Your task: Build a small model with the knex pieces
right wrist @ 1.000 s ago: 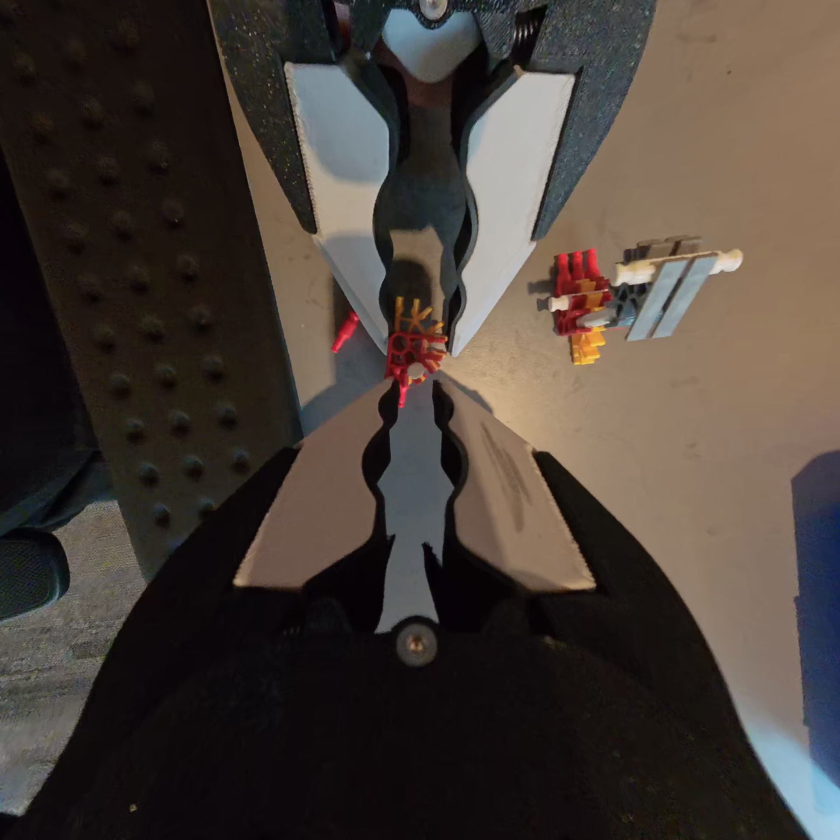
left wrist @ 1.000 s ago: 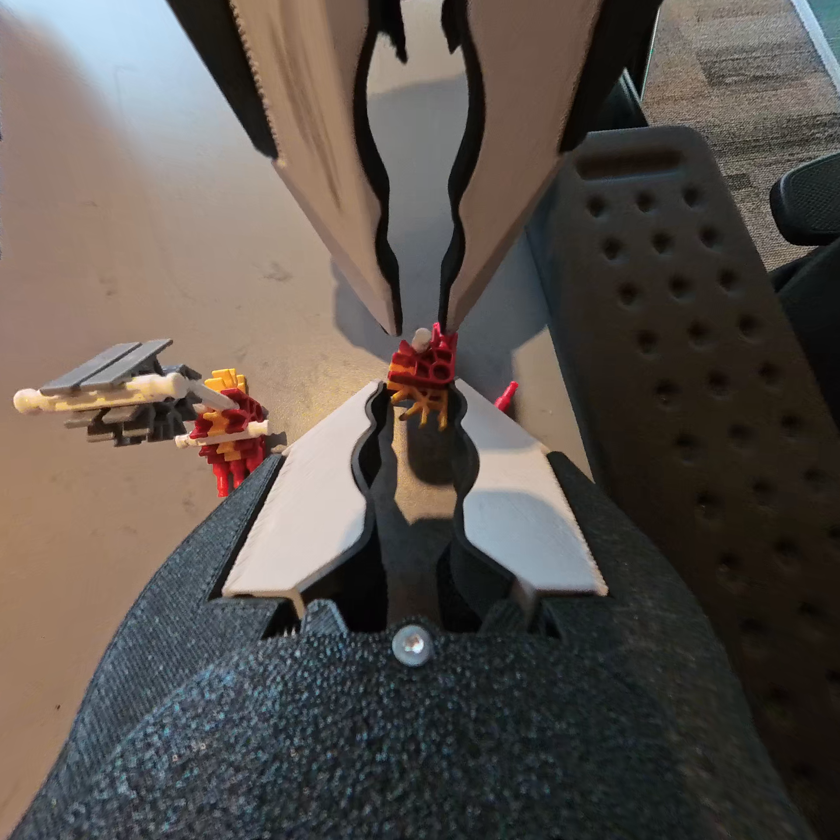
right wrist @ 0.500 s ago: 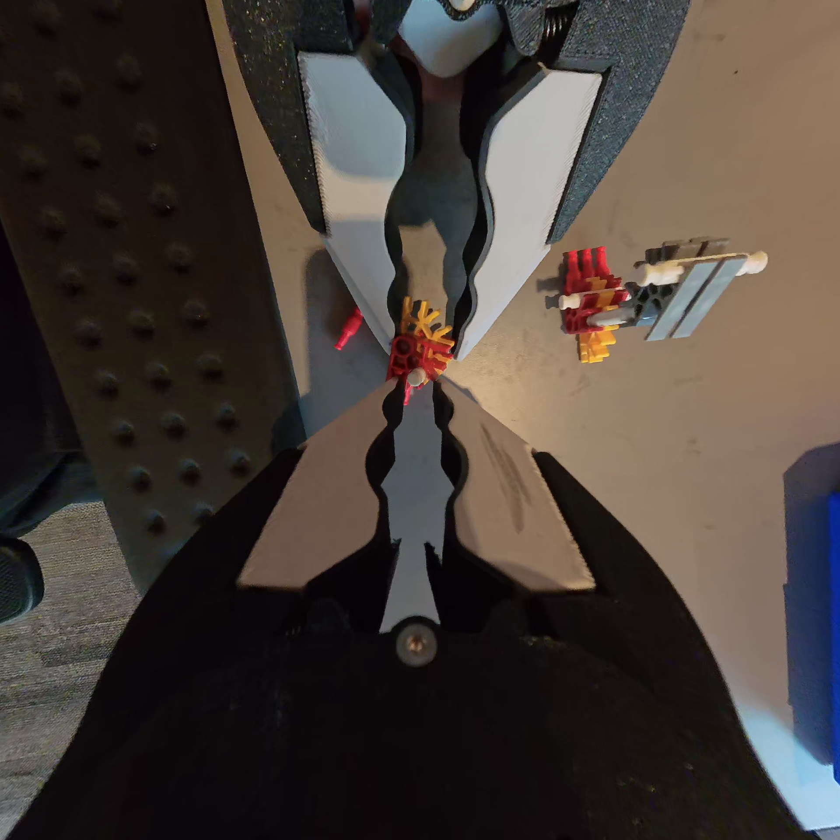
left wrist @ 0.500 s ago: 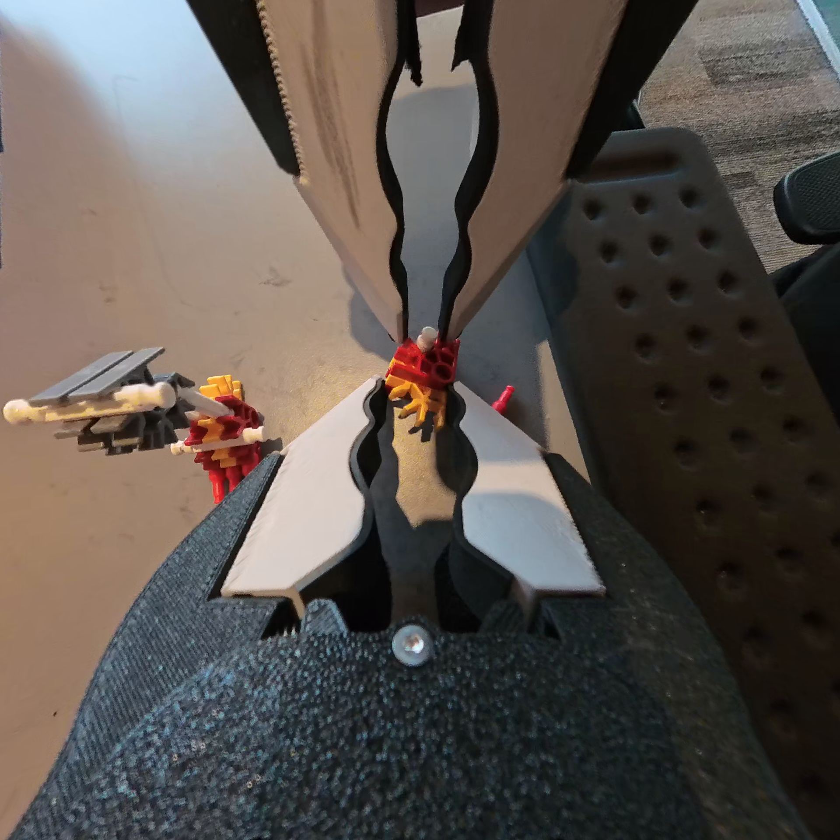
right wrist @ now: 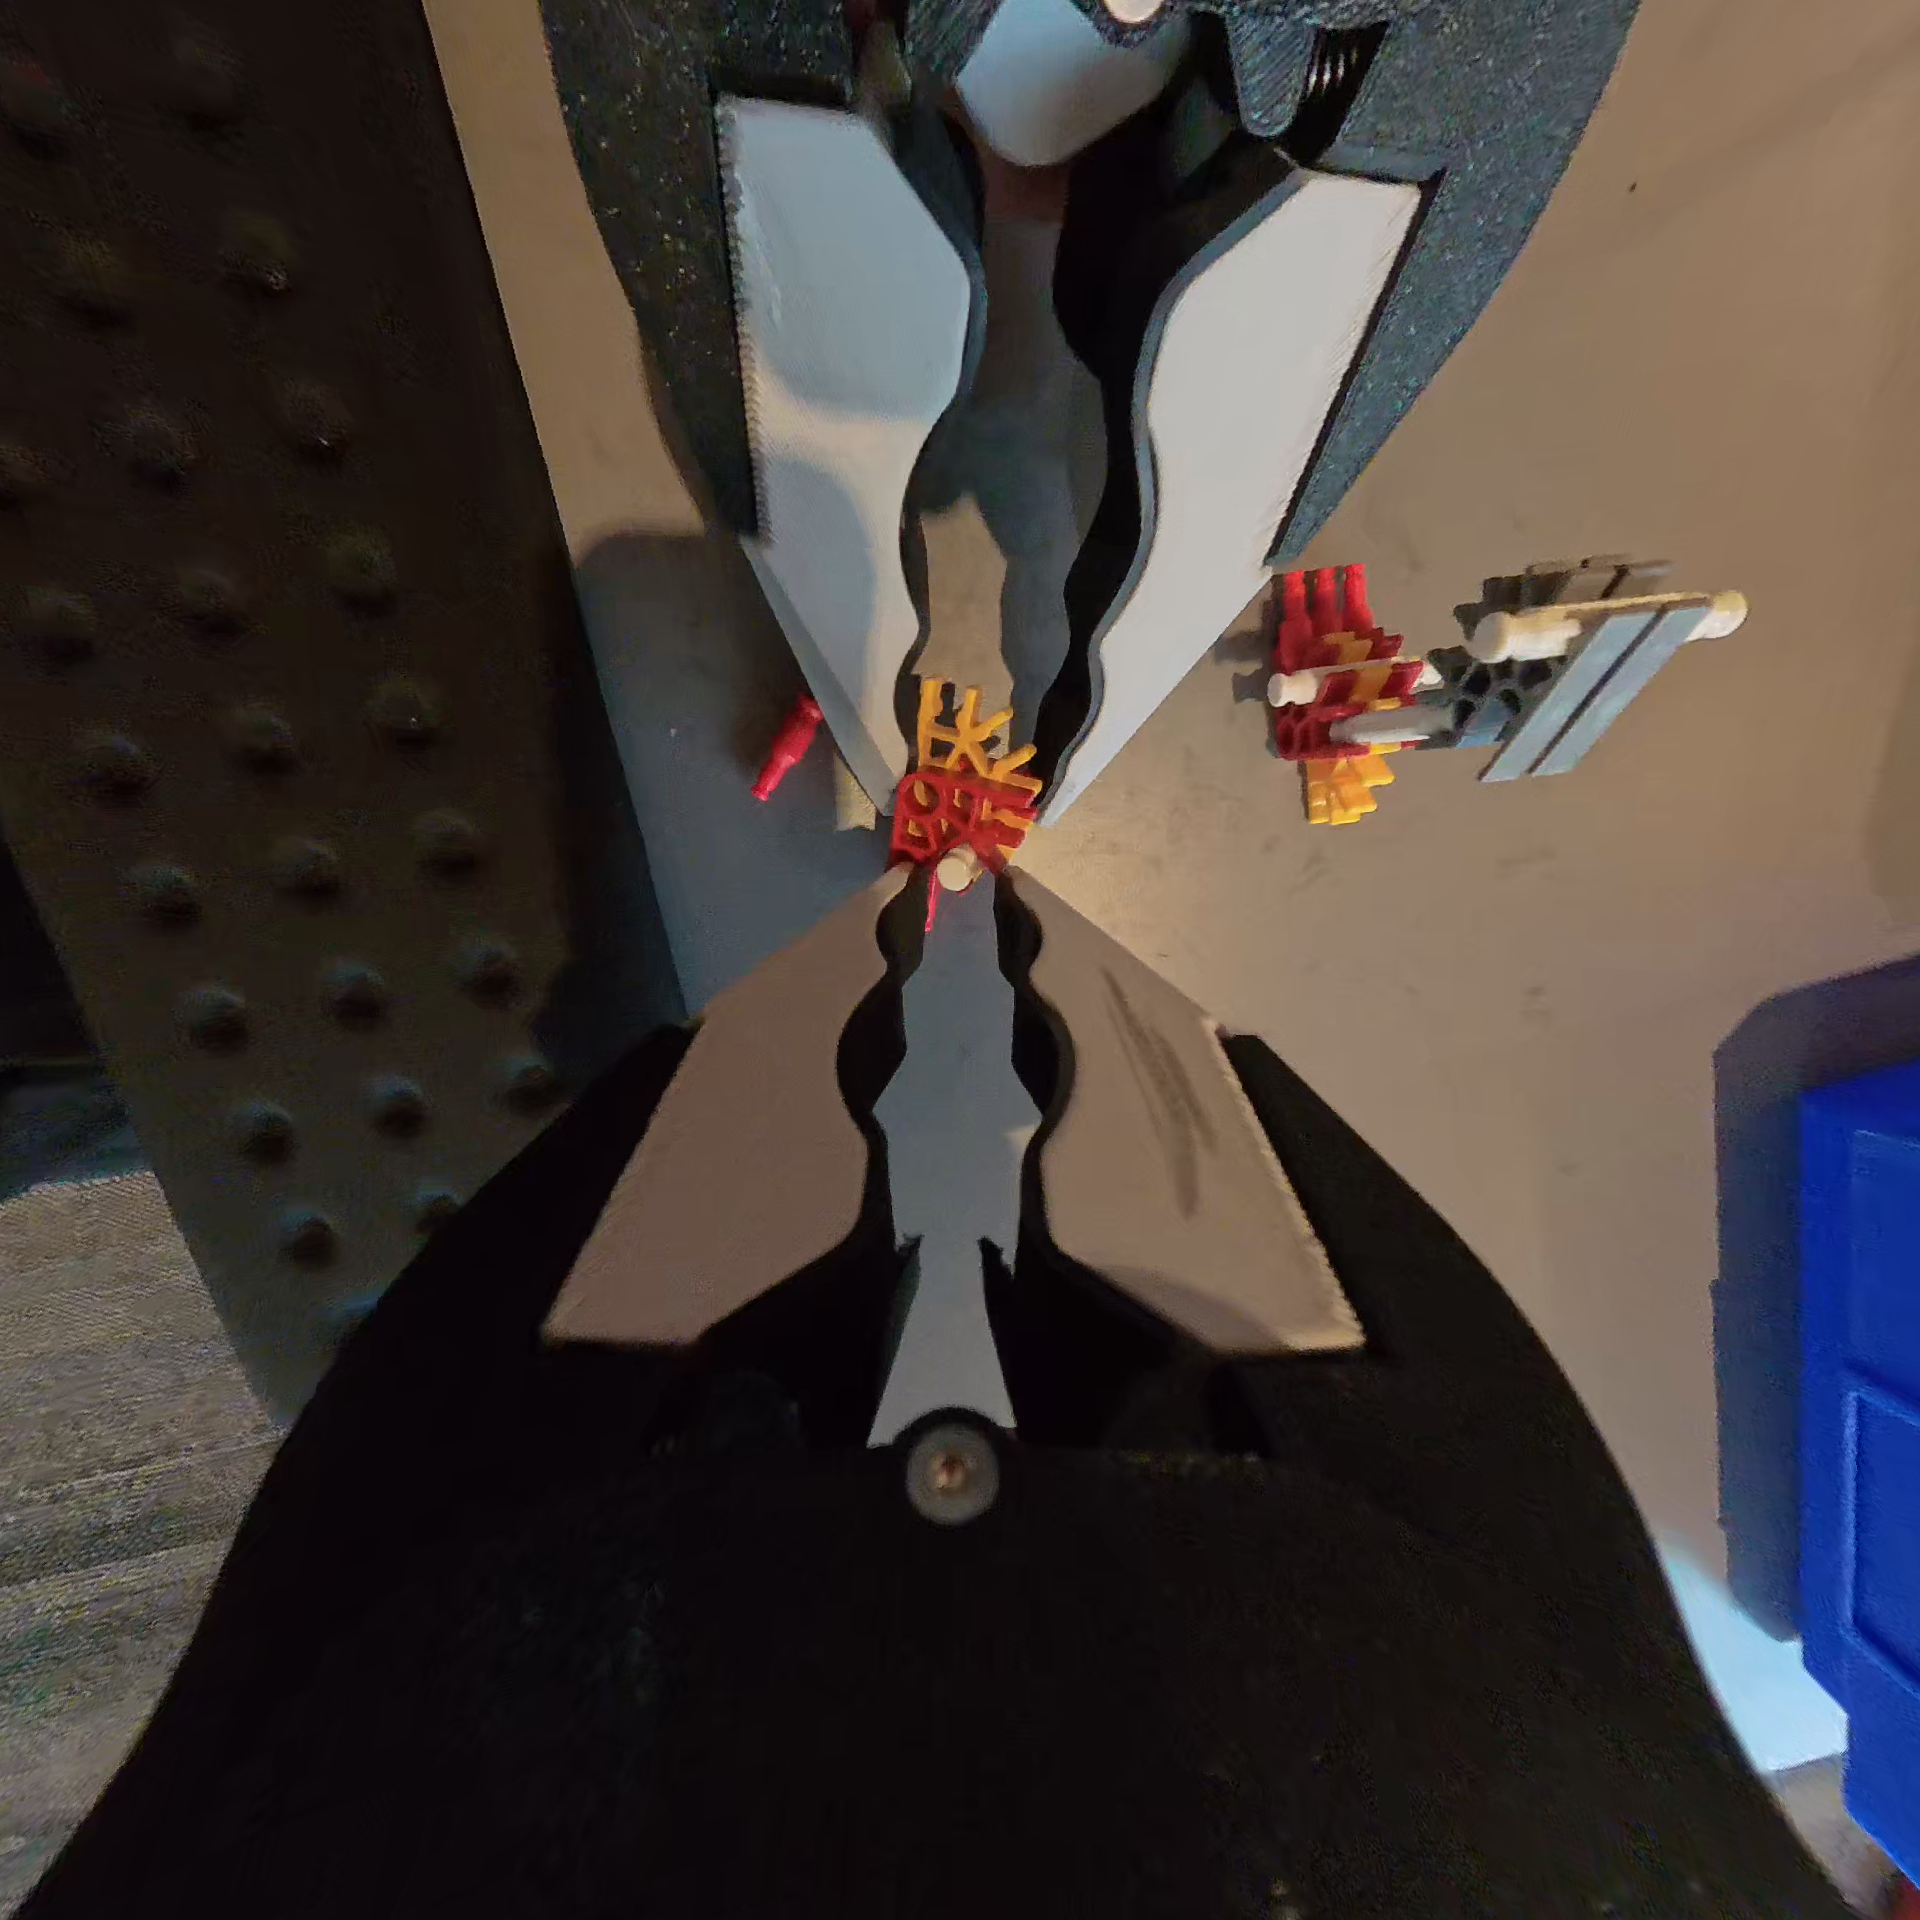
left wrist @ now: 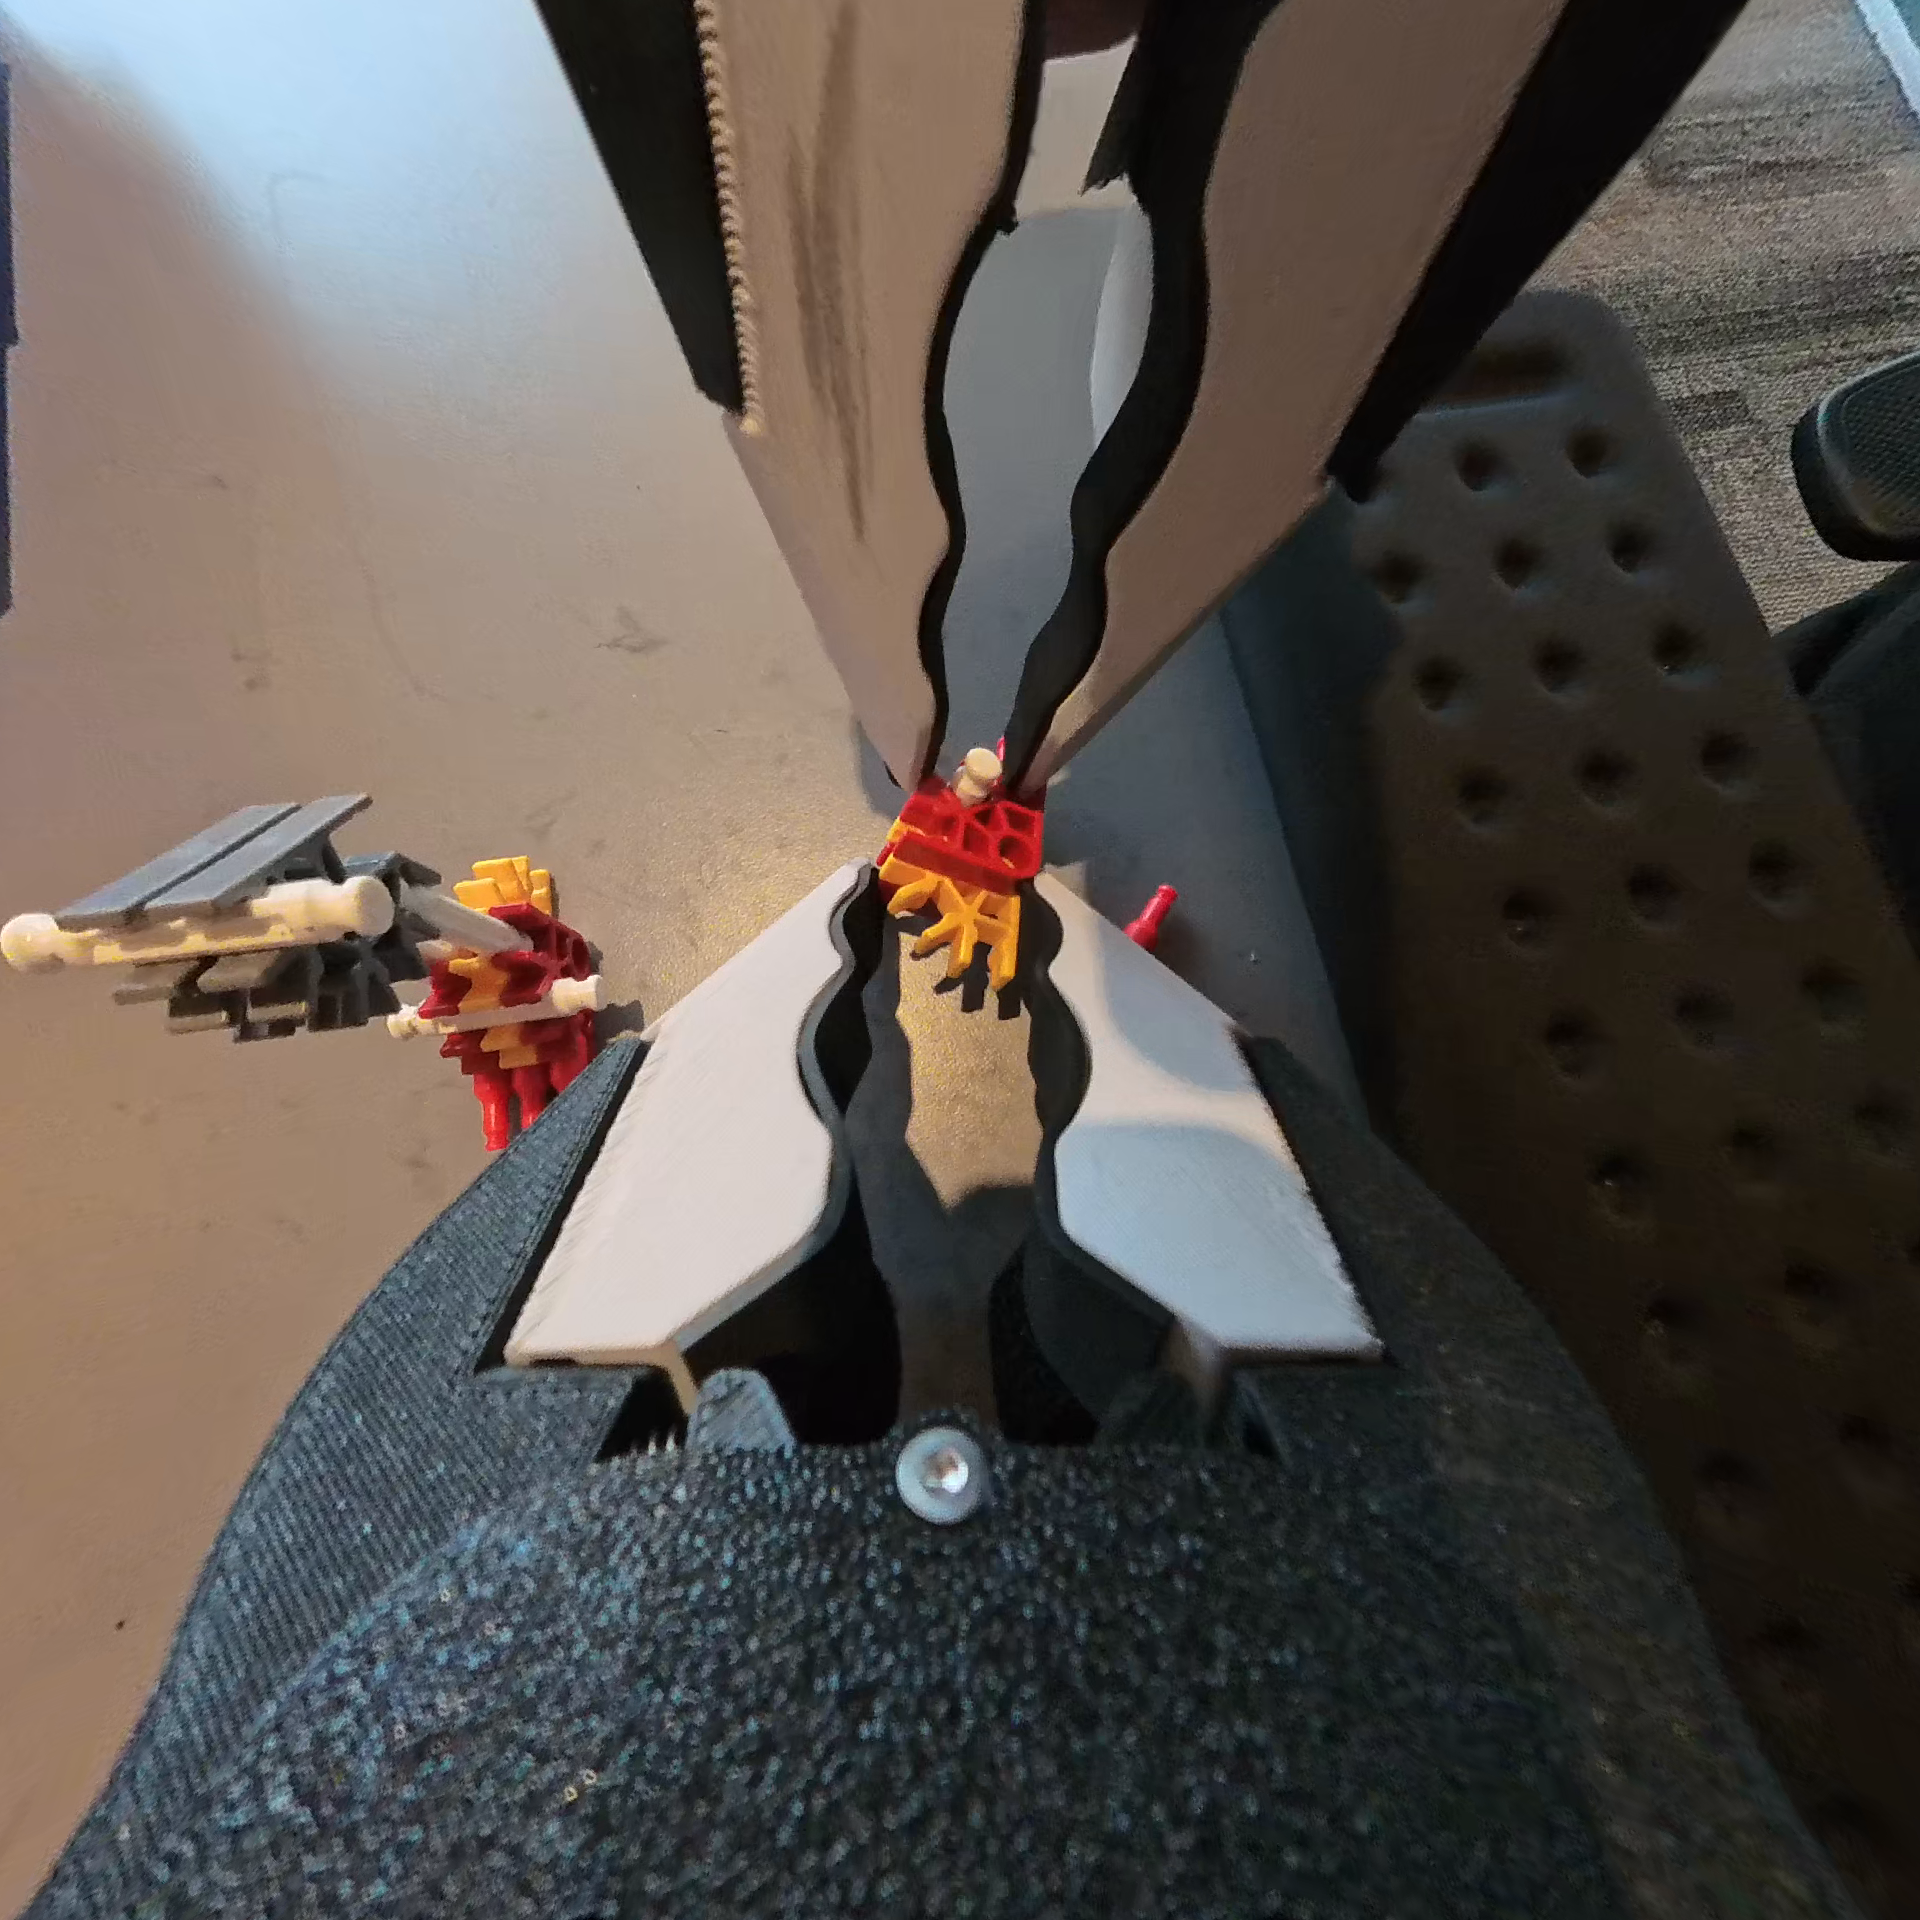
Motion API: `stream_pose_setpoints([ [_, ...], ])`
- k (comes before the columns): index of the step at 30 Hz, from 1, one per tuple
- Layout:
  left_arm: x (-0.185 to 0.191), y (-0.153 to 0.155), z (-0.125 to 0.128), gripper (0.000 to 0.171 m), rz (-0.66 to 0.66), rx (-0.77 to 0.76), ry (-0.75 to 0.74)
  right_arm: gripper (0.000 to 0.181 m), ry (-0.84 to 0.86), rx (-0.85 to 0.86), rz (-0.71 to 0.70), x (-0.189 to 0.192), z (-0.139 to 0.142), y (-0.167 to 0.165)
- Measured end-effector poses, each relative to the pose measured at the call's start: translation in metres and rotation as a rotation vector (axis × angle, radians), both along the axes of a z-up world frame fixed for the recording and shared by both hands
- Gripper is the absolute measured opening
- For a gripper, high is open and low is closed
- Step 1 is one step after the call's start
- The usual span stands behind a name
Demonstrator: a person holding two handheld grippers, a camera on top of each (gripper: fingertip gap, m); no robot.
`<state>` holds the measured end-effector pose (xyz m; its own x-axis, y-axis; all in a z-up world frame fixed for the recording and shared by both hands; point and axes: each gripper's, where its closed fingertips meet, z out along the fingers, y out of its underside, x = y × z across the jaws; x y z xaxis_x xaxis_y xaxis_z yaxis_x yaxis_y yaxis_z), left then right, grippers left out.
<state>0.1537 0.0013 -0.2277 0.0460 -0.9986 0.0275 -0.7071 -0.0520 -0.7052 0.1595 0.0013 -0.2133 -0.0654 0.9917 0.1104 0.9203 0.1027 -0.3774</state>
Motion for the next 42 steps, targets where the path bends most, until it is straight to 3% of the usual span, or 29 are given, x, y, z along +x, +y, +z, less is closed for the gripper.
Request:
stream_pose_setpoints([
  [15, -0.0002, 0.0010, -0.0003, 0.025, 0.018, -0.011, 0.000, 0.010, -0.017, -0.046, -0.163, -0.0036, -0.0010, 0.0015],
  [22, -0.0018, 0.0038, -0.0005, 0.025, 0.016, 0.029, -0.002, 0.012, 0.112, -0.066, -0.201, -0.0002, 0.0026, 0.0056],
  [34, -0.0003, 0.0025, -0.0005, 0.024, 0.004, 0.012, -0.004, 0.011, 0.140, 0.011, -0.127, -0.0024, 0.0037, 0.0031],
  [42, 0.0003, 0.0022, -0.0002, 0.025, 0.013, 0.024, -0.005, 0.013, 0.020, 0.007, -0.109, -0.0030, 0.0004, 0.0031],
])
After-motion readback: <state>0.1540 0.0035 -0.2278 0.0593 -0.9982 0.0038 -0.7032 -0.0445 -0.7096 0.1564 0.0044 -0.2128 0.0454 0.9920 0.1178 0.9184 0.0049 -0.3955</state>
